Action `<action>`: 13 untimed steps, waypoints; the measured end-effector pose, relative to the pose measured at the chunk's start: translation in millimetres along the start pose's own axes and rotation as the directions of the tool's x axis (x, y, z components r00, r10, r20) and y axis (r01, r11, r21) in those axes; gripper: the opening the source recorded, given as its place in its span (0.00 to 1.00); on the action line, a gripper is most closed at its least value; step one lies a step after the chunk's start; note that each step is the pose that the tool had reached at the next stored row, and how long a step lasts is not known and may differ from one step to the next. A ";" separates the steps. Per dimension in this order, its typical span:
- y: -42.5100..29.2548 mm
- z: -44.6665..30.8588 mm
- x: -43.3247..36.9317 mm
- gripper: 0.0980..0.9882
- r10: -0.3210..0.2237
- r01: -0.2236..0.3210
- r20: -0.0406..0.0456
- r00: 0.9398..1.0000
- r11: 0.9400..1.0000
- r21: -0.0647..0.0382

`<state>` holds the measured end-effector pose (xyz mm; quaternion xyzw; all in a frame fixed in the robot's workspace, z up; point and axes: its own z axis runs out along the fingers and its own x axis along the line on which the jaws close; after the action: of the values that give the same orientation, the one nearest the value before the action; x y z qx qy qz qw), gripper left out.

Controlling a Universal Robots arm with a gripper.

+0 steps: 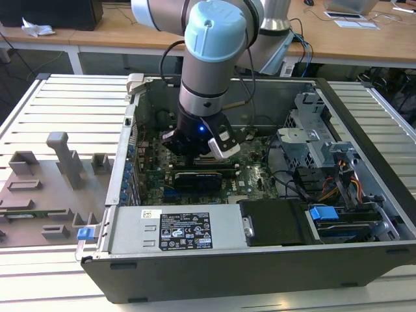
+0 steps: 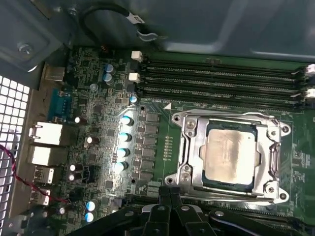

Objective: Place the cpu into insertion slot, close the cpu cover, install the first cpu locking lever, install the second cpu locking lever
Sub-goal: 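Install the second cpu locking lever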

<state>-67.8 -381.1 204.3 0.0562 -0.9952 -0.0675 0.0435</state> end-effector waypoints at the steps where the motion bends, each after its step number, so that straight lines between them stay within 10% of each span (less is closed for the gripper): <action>1: 1.1 0.6 0.0 0.01 -0.003 0.003 0.000 1.000 1.000 -0.002; 8: 7.8 6.6 -1.1 0.01 -0.024 0.024 0.002 1.000 0.999 -0.039; 13: 11.9 -19.5 0.8 0.01 -0.026 0.026 0.002 1.000 0.999 -0.039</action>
<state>-68.0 -372.0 225.3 0.0681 -0.9929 -0.0876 0.0430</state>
